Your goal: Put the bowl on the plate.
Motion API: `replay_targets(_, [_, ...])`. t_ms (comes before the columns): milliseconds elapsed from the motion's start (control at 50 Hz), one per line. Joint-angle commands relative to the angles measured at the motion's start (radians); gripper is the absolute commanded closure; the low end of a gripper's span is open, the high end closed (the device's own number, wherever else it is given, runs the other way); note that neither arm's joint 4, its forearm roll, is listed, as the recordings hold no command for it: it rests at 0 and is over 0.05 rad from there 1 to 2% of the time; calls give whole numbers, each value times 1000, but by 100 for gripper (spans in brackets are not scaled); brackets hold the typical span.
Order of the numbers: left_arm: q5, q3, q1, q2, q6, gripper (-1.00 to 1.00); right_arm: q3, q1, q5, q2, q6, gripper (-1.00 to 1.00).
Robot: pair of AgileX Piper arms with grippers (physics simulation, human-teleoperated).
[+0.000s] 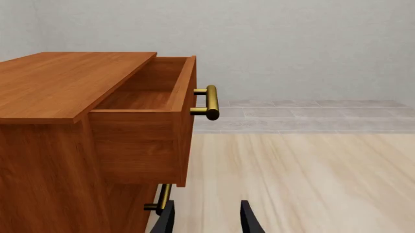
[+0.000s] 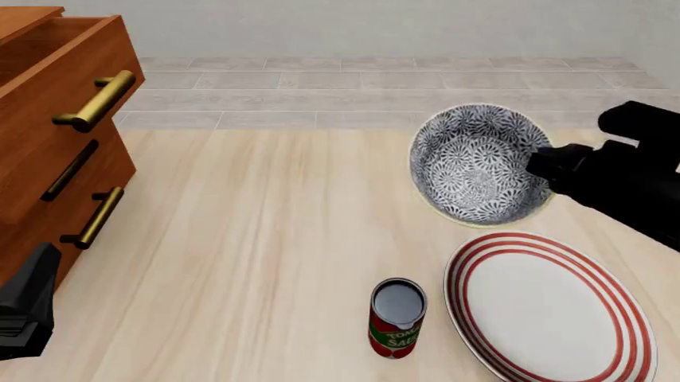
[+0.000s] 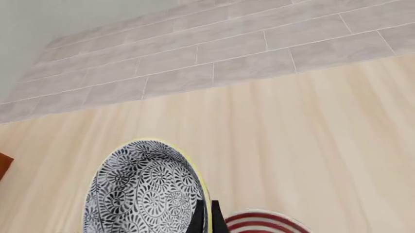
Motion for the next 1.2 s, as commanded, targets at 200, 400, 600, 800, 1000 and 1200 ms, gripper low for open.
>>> replay_targets(200, [0, 0, 0, 0, 0, -100, 142, -127, 147, -290, 33, 100])
replay_targets(400, [0, 0, 0, 0, 0, -100, 180, -182, 231, -391, 31, 100])
replay_targets(600, [0, 0, 0, 0, 0, -100, 211, -223, 324, -497, 41, 100])
replay_targets(800, [0, 0, 0, 0, 0, -100, 280, -268, 378, -583, 56, 100])
replay_targets(1000, [0, 0, 0, 0, 0, -100, 353, -283, 350, -592, 72, 100])
replay_targets(1200, [0, 0, 0, 0, 0, -100, 411, -301, 306, -573, 80, 100])
